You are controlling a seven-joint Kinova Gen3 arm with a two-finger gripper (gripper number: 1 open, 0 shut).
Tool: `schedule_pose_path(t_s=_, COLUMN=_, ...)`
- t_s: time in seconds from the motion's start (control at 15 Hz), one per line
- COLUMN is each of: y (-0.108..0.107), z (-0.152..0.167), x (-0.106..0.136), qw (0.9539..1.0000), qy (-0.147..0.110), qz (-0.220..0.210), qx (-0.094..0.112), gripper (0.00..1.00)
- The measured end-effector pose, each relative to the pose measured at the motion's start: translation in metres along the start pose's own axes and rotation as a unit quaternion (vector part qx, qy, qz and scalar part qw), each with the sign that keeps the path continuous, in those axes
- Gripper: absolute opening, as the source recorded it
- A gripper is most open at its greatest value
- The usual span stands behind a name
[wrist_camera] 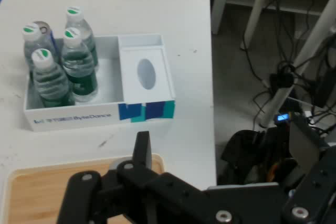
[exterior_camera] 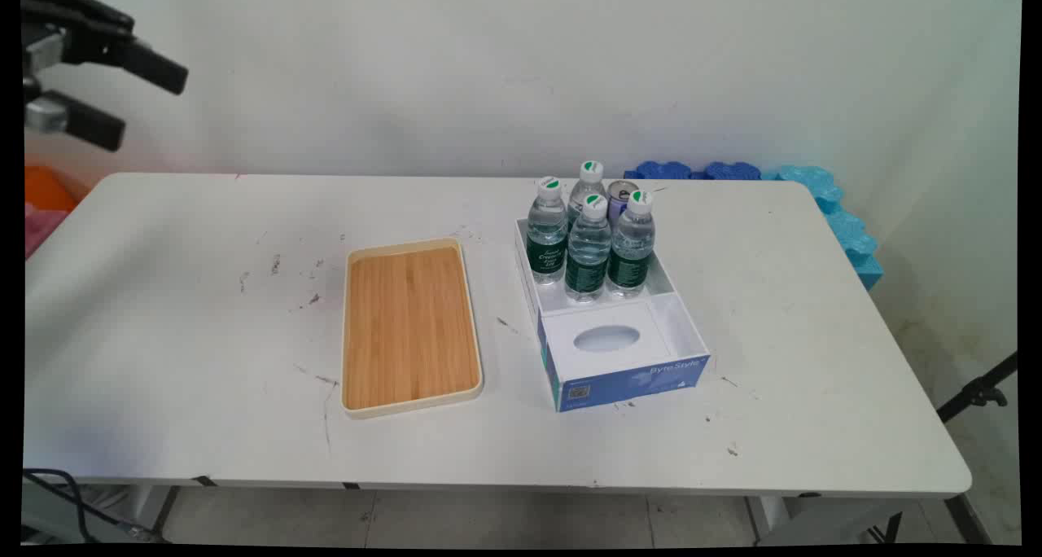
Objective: Pick up the green bottle from the white box
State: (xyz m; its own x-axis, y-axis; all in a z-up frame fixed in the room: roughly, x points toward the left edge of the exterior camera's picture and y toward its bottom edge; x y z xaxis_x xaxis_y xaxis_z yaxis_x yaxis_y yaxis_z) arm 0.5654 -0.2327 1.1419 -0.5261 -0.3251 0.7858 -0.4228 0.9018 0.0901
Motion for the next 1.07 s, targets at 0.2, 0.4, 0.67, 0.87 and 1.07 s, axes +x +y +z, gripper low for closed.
schedule_pose_path(t_s=0.2, y=-0.016, z=0.014, x=0.018, qw=0.9997, qy=0.005, qz=-0.002, qx=0.022, gripper=1.0)
schedule_pose_path(t_s=0.4, y=-0.038, z=0.037, x=0.036, qw=0.9988, qy=0.009, qz=-0.005, qx=0.049, gripper=1.0)
schedule_pose_path(t_s=0.67, y=-0.069, z=0.078, x=0.048, qw=0.9965, qy=0.007, qz=-0.008, qx=0.083, gripper=1.0)
schedule_pose_path(t_s=0.87, y=-0.09, z=0.113, x=0.047, qw=0.9943, qy=0.002, qz=-0.017, qx=0.105, gripper=1.0)
schedule_pose_path(t_s=1.07, y=-0.107, z=0.159, x=0.035, qw=0.9925, qy=-0.009, qz=-0.026, qx=0.119, gripper=1.0)
